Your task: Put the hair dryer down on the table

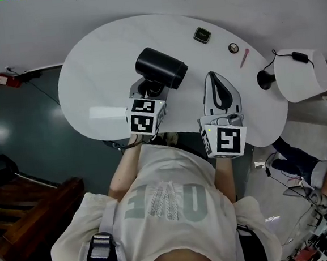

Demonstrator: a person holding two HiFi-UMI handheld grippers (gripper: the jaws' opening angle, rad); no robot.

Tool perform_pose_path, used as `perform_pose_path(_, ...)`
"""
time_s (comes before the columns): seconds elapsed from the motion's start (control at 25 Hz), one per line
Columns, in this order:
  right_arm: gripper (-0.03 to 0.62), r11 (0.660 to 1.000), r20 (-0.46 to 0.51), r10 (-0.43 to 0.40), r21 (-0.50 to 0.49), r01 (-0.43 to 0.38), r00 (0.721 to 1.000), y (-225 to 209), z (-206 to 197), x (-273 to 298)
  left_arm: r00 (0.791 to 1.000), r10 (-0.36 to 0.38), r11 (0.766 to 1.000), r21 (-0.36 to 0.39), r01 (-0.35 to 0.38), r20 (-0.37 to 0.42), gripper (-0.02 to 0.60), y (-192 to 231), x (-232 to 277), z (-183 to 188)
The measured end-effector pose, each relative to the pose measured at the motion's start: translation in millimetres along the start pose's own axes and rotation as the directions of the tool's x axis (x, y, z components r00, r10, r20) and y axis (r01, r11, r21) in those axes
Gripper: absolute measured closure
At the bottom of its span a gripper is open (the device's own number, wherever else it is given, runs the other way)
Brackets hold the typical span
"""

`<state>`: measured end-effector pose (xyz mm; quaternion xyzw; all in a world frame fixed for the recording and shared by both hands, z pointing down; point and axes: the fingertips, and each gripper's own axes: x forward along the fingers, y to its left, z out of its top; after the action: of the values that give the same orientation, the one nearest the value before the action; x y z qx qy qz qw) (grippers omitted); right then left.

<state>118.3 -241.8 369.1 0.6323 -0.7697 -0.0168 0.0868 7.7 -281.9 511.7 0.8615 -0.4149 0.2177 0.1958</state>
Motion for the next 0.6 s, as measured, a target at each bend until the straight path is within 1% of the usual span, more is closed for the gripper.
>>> perform_pose_path(0.12,0.591,1.000,-0.030,-0.024,0.008,0.024,0.999,-6.1,-10.2,-2.1,0.996,-0.024,0.999,-0.023,0.022,-0.087,0.351,-2.7,18.0,-22.5)
perform_pose_path(0.2,0.591,0.999,-0.041,-0.031,0.011,0.032,0.999,-8.1,-13.5,-0.7,0.990,-0.037,0.998,-0.053,0.030,-0.138,0.351,-3.2,26.6,-33.8)
perform_pose_path(0.28,0.591,0.999,-0.048,-0.031,0.006,0.031,0.998,-7.9,-14.6,0.3,0.982,-0.043,0.997,-0.067,0.031,-0.183,0.351,-3.1,33.4,-43.5)
perform_pose_path(0.48,0.591,0.999,-0.067,-0.041,0.002,0.042,0.997,-7.3,-20.7,-0.6,0.961,-0.039,0.999,-0.045,0.028,-0.273,0.351,-1.0,48.6,-64.9)
perform_pose_path(0.6,0.591,0.999,-0.080,-0.039,0.006,0.040,0.996,-7.2,-25.5,-0.6,0.940,-0.036,0.999,-0.046,0.021,-0.338,0.351,1.4,56.1,-80.9)
